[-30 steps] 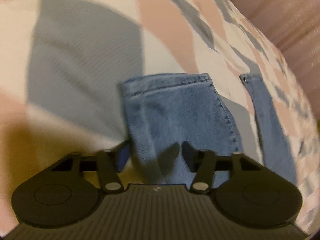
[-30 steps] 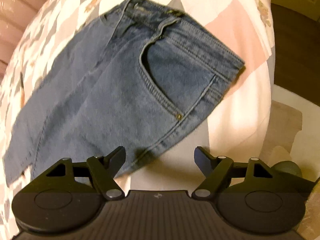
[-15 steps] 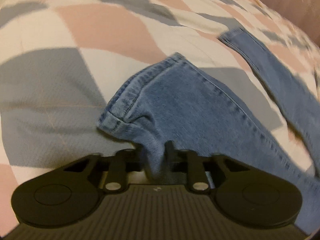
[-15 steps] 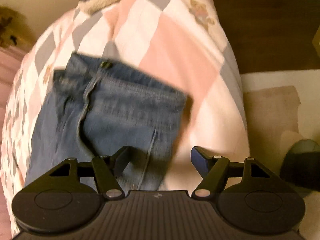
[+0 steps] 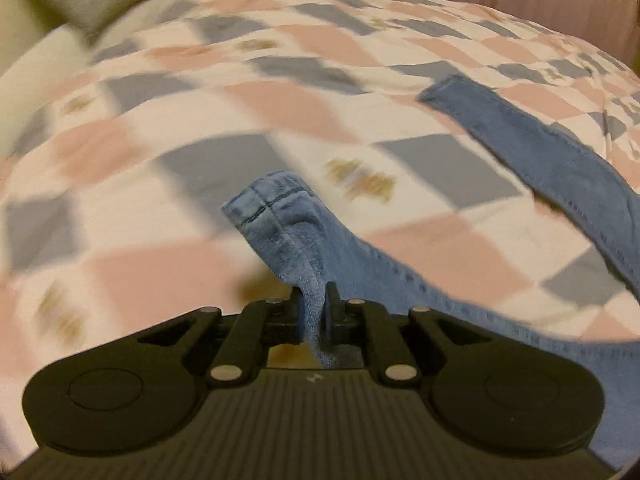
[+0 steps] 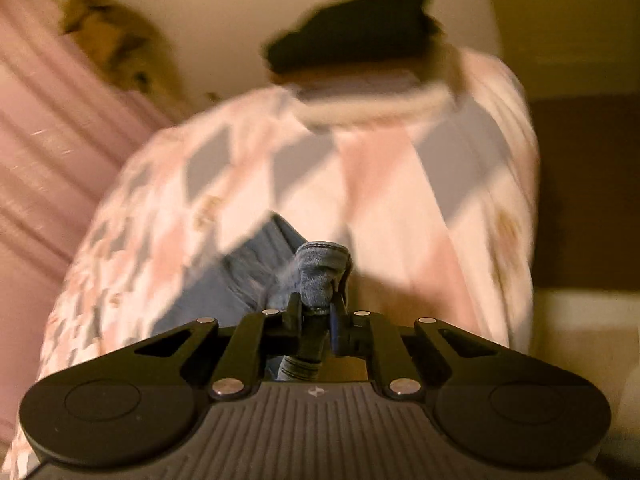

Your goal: Fold clothes

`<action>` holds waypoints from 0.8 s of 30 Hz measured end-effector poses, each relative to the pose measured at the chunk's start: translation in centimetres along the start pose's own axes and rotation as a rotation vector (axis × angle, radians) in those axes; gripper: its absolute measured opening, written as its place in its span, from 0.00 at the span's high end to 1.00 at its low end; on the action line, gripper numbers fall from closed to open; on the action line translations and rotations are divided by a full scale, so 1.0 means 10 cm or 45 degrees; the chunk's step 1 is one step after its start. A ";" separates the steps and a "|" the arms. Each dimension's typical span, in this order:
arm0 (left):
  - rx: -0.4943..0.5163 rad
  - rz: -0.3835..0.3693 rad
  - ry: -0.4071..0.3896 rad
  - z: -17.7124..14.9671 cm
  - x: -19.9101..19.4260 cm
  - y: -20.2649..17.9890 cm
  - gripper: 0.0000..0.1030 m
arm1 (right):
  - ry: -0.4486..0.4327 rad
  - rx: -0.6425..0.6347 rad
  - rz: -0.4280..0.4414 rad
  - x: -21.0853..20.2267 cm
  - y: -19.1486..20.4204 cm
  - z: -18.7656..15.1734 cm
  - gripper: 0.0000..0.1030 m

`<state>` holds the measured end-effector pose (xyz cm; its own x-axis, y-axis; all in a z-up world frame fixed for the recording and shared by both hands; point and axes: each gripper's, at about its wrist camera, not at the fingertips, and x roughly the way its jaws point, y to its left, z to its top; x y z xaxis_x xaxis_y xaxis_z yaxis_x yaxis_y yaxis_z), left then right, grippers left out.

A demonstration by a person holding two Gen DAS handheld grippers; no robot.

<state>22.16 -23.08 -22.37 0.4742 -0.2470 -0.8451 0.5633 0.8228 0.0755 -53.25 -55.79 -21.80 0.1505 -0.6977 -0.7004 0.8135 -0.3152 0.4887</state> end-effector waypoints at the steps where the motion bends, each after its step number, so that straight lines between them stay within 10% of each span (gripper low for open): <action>1: -0.033 0.013 0.017 -0.18 -0.09 0.13 0.92 | 0.008 -0.038 0.012 -0.04 0.01 0.06 0.89; 12: 0.057 0.272 0.194 -1.14 0.17 0.22 0.76 | 0.341 -0.152 -0.187 0.28 -0.78 -0.59 0.79; 18: 0.016 0.379 0.213 -1.07 -0.08 0.44 0.65 | 0.253 -0.231 -0.259 0.18 -0.74 -0.31 0.36; 24: 0.029 0.448 0.257 -0.91 -0.49 0.45 0.69 | 0.210 -0.193 -0.331 0.15 -0.80 -0.10 0.37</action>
<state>16.19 -13.52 -22.66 0.4998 0.1550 -0.8521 0.4062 0.8270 0.3887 -59.00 -53.69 -27.26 0.0058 -0.4893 -0.8721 0.9091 -0.3607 0.2084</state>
